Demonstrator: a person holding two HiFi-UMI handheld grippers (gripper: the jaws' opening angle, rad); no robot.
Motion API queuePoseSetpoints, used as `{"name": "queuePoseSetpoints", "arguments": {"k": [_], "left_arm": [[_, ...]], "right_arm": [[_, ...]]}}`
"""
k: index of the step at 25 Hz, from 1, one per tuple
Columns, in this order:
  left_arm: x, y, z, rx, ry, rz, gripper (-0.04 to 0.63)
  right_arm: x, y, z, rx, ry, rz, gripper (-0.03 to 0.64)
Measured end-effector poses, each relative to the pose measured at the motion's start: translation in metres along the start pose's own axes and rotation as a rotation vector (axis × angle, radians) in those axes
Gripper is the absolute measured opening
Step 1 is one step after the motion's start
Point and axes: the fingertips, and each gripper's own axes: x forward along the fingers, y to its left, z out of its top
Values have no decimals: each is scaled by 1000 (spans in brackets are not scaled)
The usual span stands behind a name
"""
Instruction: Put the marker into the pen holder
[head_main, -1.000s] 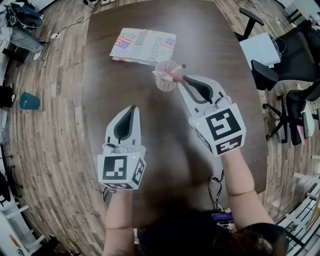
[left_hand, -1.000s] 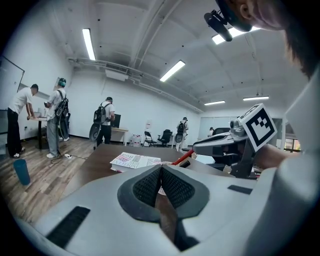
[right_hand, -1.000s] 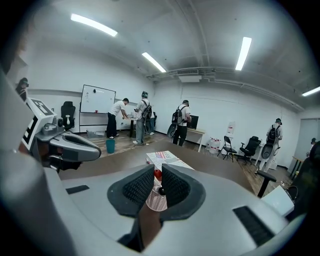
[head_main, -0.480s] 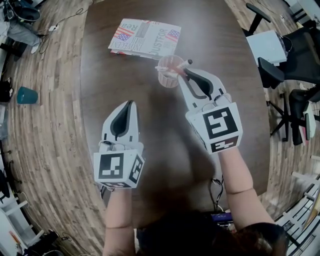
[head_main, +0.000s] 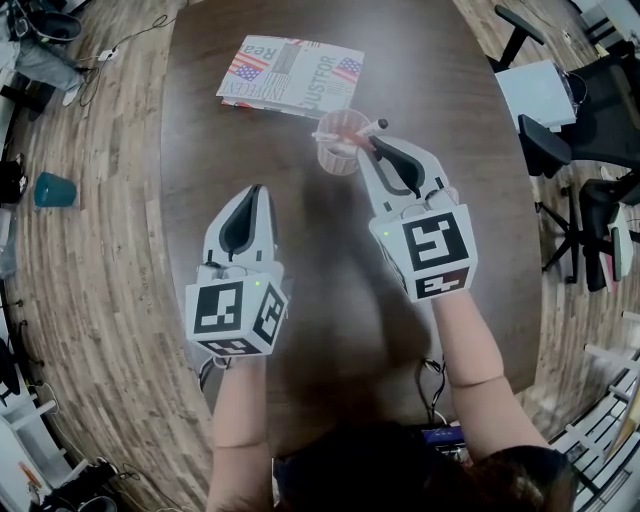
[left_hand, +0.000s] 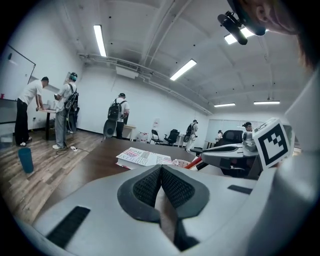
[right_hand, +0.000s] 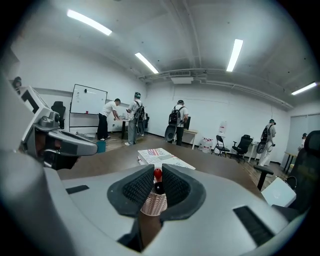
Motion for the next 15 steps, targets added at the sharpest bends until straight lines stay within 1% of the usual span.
{"name": "queuePoseSetpoints", "arguments": {"k": [5,8,11,15], "left_arm": [[8,-1,3,11,2,-2,26],[14,4,6,-3,-9,12,26],[14,7,12,-30,-20,19,26],[5,3,19,-21,-30,13,26]], "right_arm": [[-3,-5,2,9,-25,-24,73],[-6,-9,2,27,-41,-34,106],[-14,-9,3,46,-49,-54,106],[-30,-7,10,61,-64,-72,93]]}}
